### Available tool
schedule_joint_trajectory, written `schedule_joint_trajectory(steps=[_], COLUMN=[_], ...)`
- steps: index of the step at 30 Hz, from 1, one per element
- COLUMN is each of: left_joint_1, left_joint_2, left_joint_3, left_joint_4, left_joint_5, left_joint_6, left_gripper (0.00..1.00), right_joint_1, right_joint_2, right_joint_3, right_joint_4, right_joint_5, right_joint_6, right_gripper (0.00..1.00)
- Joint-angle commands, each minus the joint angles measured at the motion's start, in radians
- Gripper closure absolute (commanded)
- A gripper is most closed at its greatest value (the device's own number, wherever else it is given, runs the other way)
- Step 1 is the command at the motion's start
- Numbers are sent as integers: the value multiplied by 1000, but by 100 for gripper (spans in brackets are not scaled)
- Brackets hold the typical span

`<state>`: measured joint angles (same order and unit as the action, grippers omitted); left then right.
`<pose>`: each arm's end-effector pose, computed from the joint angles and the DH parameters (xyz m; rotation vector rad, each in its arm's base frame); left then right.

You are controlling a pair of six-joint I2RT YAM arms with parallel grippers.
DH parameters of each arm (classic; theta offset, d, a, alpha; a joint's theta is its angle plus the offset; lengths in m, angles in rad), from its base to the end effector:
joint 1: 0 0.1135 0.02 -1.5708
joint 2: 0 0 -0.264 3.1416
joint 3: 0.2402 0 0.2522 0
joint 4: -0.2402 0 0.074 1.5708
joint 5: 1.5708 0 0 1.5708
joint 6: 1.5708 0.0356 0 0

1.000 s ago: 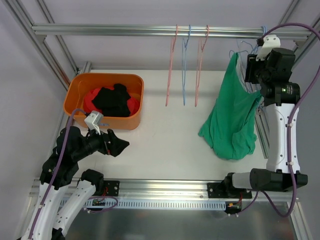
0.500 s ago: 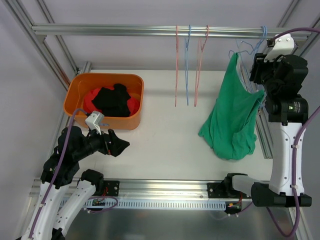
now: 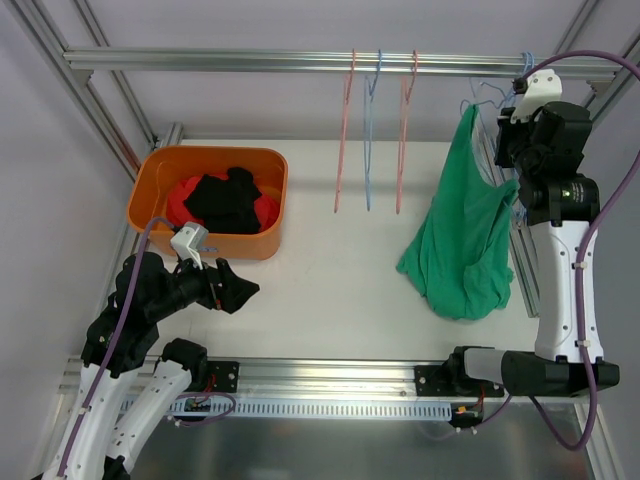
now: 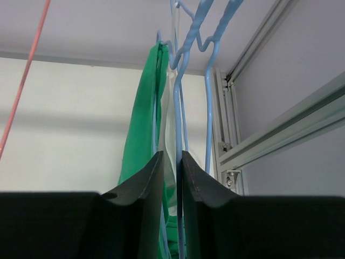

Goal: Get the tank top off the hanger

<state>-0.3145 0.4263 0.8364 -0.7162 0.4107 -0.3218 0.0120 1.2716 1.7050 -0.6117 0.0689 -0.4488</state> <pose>0.0736 -0.0389 0.3432 0.2847 1.9124 -0.8162 0.2471 0.0005 0.5037 -0.3532 1.7282 -0.3787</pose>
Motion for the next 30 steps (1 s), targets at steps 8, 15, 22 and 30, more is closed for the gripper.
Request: schedule_joint_trajectory(steps=[8,15,22,30], left_joint_1=[-3,-3,-3,-3], left_joint_2=[2,-12,-26,-46], left_joint_3=[-10,-10,-16,-20], left_joint_4=[31,35,37,40], left_joint_5=[16,14,17,27], left_joint_6=[9,7,3,0], left_gripper=[1,1,1,1], right_joint_1=[6,8,6,6], right_joint_2=[8,-24,-242,-207], right_joint_3=[-4,-57,-318,-309], right_joint_4=[38,154,677,751], right_joint_5=[-58,-153,-218,-270], right_joint_6=[67,182,315,269], right_gripper=[100,100,100,100])
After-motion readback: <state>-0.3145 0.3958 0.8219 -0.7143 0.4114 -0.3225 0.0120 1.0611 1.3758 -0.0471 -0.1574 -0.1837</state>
